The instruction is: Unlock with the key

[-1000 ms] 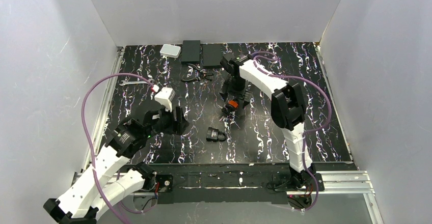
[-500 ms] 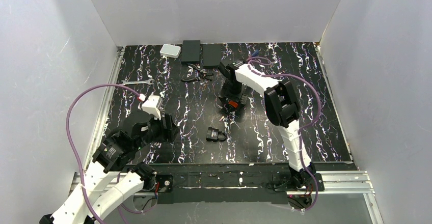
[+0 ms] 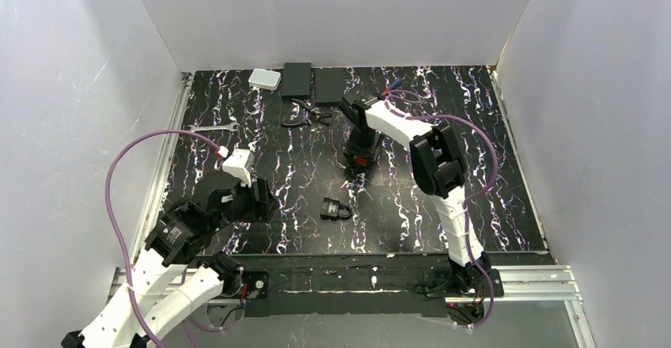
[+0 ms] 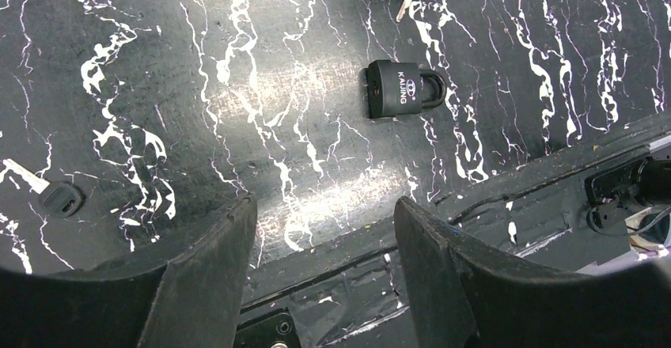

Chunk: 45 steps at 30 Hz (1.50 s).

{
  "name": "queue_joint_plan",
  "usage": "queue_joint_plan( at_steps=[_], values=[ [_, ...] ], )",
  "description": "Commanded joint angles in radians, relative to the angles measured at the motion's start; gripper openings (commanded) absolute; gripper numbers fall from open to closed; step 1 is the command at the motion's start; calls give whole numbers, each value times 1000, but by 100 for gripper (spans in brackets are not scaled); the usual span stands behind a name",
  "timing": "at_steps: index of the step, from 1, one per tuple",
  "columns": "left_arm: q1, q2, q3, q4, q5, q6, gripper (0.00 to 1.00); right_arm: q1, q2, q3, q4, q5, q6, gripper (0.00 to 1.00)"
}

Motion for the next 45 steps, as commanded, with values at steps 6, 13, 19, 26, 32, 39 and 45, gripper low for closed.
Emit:
queue_joint_plan(
  at_steps=[6,13,19,26,32,39,45],
  values=[
    [-2,50,54,115,76,20,63,-8,-65,58,-89,41,-27,1],
    [-2,91,33,444,218,-10,65,43,-223,183,-153,174,-123,1],
    [-2,214,40,632,304,-35,65,91,-368,133,-156,224,-169,1],
    [-2,352,66,815,373,-131,62,91,-476,181,-177,170,-122,1],
    [-5,468,118,861,393,-185,56,54,-474,247,-260,54,-10,1],
    [-36,581,180,896,383,-250,55,16,-499,248,-230,-44,82,1],
    [-64,634,177,991,351,-330,51,1,-519,217,-213,-89,91,1]
  ],
)
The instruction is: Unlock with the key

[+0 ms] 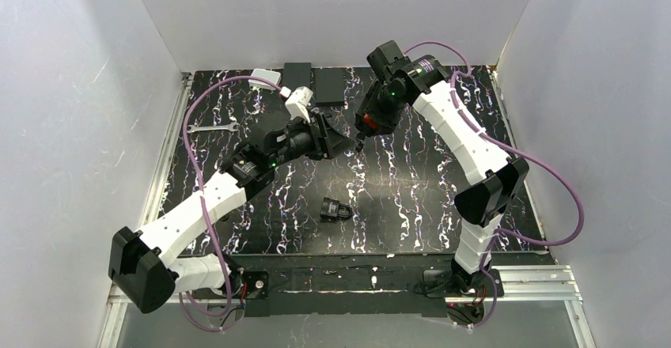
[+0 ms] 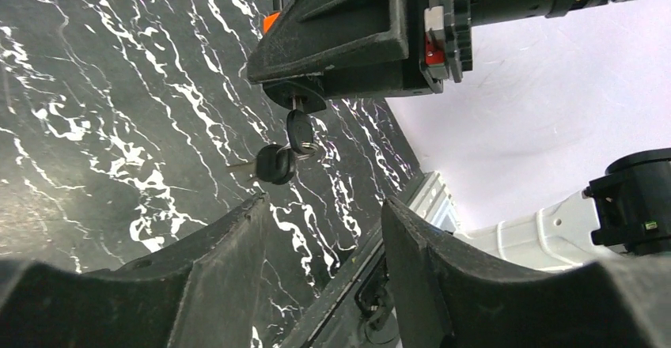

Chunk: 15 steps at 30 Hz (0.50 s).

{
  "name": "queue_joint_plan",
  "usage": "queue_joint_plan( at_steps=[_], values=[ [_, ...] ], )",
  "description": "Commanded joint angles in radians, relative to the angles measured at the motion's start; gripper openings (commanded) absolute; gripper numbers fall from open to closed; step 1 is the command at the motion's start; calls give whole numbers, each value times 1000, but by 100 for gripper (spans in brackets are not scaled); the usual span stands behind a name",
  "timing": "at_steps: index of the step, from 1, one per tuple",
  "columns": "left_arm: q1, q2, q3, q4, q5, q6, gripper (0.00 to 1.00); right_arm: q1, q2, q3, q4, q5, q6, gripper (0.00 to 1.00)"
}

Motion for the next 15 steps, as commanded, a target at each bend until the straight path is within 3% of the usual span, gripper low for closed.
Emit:
queue_joint_plan(
  at_steps=[1,15],
  values=[
    [-26,21,35,93,-24,-64,50,-10,-71,6,34,-60,47,1],
    [-51,104,71,112,-70,-62,37,-21,-113,-21,47,-113,49,1]
  ],
)
